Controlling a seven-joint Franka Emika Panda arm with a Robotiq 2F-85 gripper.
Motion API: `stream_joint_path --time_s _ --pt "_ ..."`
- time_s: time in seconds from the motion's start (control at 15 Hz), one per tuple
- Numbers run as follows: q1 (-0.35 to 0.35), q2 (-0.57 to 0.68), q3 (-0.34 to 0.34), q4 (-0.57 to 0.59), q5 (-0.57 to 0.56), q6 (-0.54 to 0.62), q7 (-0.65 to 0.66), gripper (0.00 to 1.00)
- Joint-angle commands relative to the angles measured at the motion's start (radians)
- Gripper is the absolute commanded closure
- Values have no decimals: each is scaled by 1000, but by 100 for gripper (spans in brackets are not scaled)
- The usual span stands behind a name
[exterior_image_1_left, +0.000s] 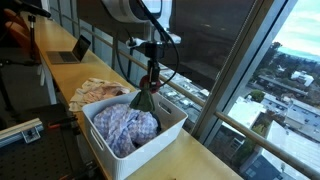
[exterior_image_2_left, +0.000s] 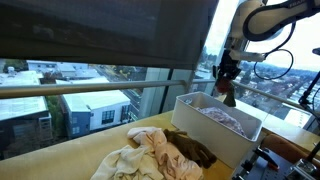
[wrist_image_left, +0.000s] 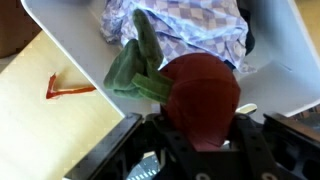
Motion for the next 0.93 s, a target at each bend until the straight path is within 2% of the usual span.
stream_joint_path --time_s 0.0,0.2,0.47,0.87 --pt "14 -25 12 -40 -11 10 23 22" --pt "45 -61 35 -59 -26 12 49 1" --pt "114 -90 112 -100 -10 41 75 0" --pt "212 38 222 -93 22 179 99 0"
